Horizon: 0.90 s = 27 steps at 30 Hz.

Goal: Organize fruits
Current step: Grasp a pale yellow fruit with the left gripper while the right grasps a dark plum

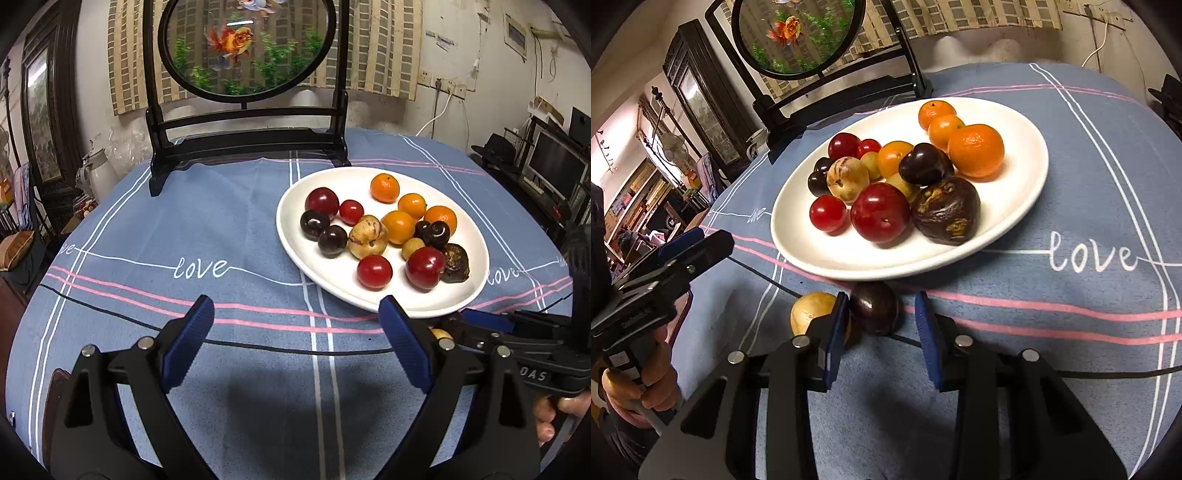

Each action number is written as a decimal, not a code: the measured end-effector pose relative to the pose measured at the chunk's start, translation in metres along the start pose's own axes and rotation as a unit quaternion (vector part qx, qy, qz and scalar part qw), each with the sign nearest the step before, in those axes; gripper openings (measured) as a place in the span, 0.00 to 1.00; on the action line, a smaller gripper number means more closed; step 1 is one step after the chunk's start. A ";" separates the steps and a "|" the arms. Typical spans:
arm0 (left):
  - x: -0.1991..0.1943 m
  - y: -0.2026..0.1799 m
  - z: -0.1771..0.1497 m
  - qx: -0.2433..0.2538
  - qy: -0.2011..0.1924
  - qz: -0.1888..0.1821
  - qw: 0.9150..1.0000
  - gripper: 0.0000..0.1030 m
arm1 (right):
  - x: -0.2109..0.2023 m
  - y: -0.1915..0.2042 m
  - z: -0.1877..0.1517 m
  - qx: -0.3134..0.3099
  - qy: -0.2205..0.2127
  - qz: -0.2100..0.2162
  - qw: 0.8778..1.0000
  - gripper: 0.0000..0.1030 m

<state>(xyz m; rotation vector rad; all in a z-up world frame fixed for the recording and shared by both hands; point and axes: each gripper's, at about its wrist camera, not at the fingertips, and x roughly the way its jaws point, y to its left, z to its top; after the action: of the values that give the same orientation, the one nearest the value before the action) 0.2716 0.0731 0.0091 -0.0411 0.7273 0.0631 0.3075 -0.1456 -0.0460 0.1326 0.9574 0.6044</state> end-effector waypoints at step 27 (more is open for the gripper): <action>-0.009 -0.073 -0.031 0.150 -0.010 -0.067 0.986 0.90 | -0.063 -0.016 -0.008 0.014 -0.047 -0.007 0.999 0.26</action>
<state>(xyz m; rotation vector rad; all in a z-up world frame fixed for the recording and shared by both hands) 0.2492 -0.0017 -0.0066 0.1979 0.7061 -0.1741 0.2817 -0.1939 -0.0108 0.1777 0.8743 0.5677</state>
